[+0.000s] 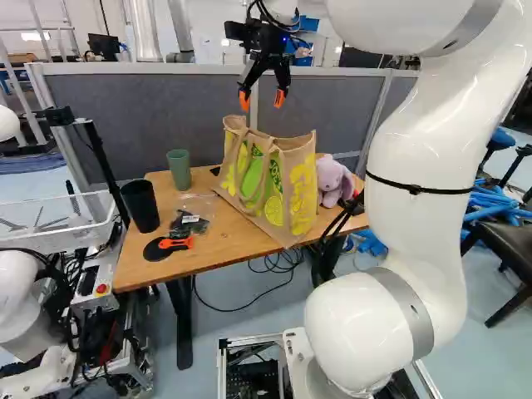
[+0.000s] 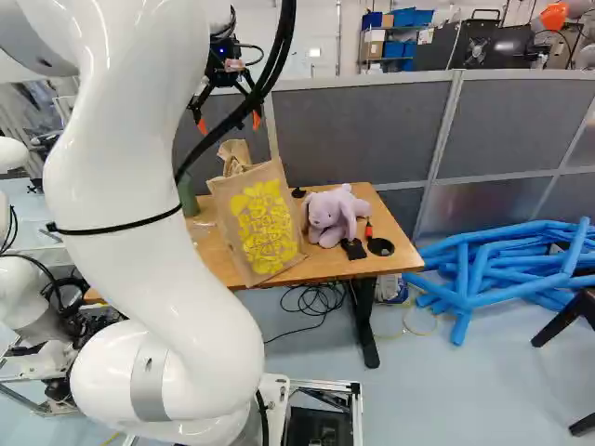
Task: Pick up the bag on the ground and place it on the table
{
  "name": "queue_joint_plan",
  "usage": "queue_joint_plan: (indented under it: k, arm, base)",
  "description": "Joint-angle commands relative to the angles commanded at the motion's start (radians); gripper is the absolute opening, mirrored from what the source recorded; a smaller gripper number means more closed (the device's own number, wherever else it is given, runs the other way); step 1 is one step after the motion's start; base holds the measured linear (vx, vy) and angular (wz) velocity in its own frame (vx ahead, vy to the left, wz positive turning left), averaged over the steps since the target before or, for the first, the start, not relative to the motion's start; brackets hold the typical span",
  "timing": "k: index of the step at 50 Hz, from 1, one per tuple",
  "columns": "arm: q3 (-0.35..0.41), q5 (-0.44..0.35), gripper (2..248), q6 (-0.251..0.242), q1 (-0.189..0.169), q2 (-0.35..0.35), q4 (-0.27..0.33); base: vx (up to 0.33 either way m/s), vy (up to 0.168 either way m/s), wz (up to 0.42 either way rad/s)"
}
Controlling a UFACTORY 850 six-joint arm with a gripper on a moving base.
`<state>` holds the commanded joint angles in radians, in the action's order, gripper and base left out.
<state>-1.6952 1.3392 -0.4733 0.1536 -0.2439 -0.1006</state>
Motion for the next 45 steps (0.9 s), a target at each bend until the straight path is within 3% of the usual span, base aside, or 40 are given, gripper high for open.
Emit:
queue_joint_plan:
  k: [45]
  arm:
    - [0.000, 0.000, 247, 0.000, 0.000, 0.000, 0.000]
  base:
    - [-0.040, 0.011, -0.005]
